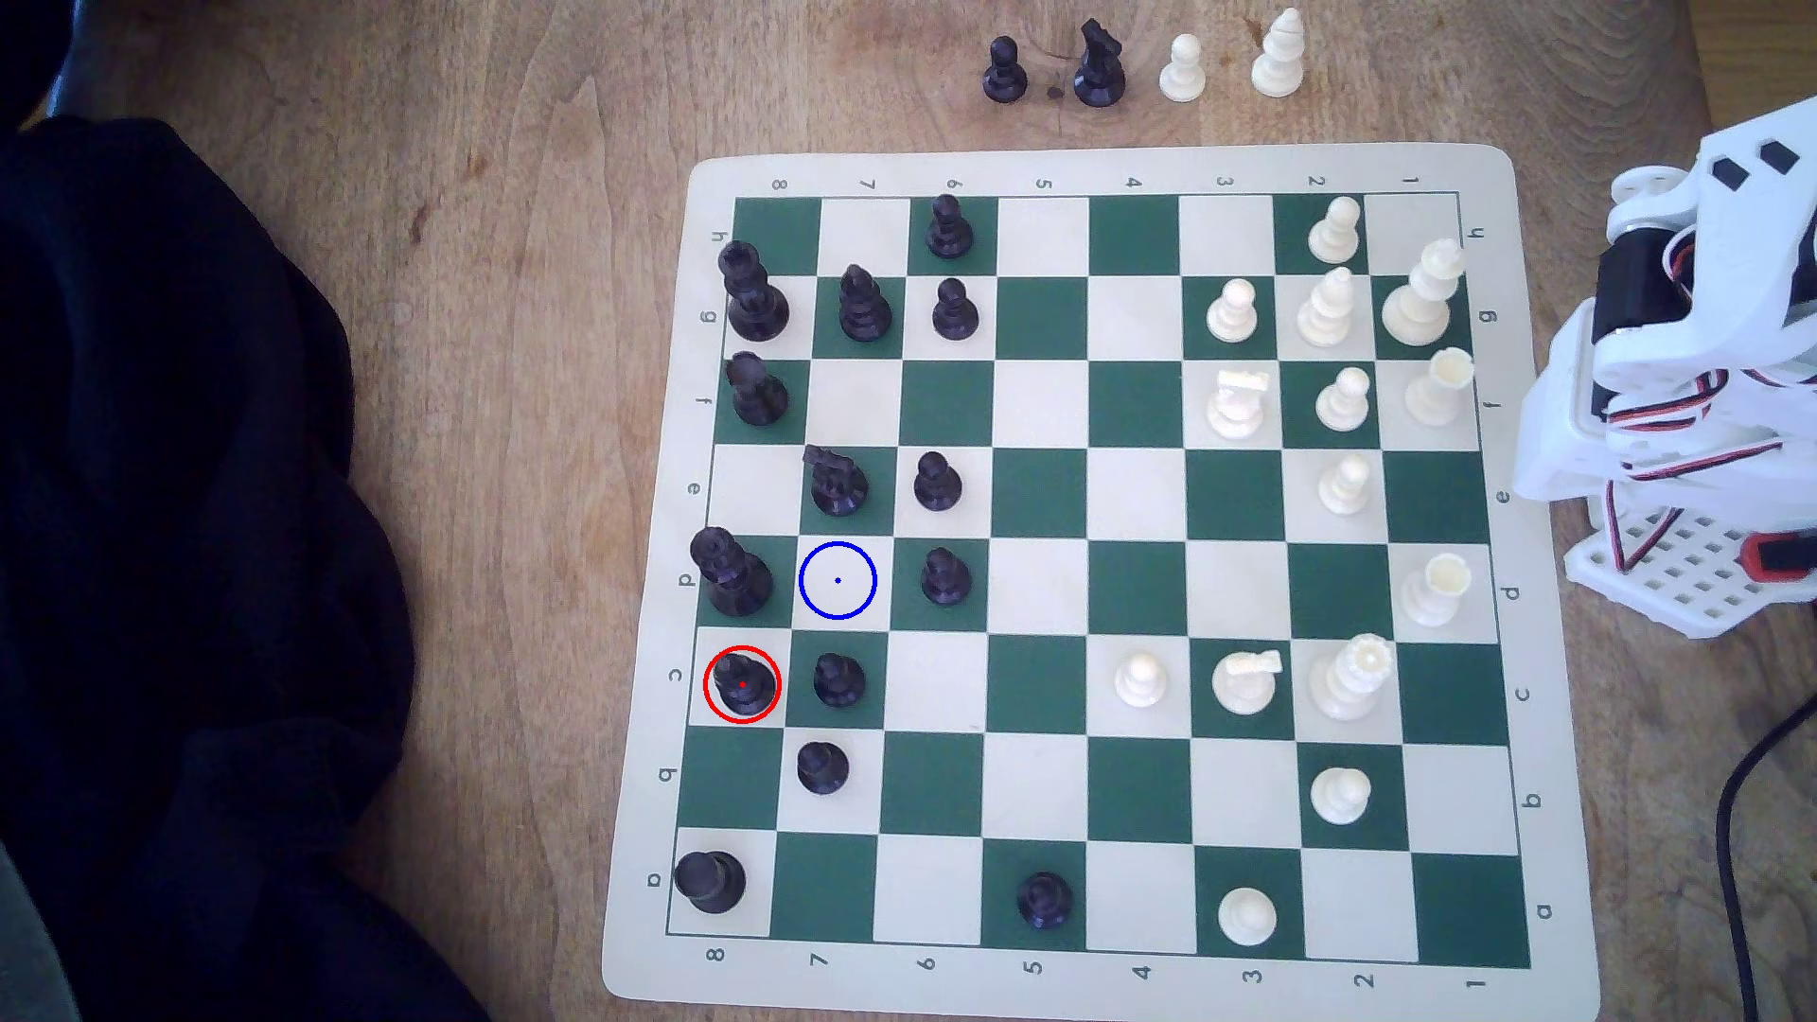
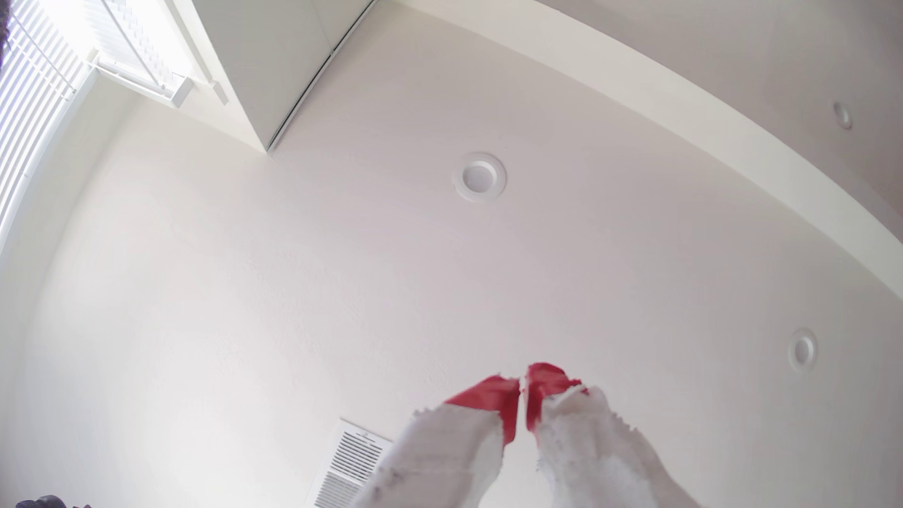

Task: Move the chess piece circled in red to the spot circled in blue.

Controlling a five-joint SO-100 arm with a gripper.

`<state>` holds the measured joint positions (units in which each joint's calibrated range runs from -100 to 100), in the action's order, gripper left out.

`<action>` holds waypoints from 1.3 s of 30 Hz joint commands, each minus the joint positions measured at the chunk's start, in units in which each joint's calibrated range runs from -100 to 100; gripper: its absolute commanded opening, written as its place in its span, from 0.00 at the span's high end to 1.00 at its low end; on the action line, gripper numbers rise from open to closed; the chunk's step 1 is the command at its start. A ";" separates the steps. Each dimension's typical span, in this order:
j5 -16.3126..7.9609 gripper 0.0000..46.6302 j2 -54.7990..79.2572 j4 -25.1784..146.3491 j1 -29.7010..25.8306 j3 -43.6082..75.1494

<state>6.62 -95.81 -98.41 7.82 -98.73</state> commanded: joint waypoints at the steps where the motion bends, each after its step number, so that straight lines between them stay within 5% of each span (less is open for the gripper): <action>1: -0.29 1.00 -0.03 0.70 -3.55 -1.17; 7: -0.29 1.00 -0.03 31.25 -8.72 0.00; 14: -0.54 1.00 -0.03 56.23 -8.72 2.81; 21: -0.68 1.00 1.92 91.69 -6.68 17.68; 27: -1.47 1.00 15.84 107.99 -8.17 31.01; 39: -7.62 0.99 53.03 133.87 -17.56 65.28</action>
<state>1.49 -51.74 30.28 -8.33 -48.58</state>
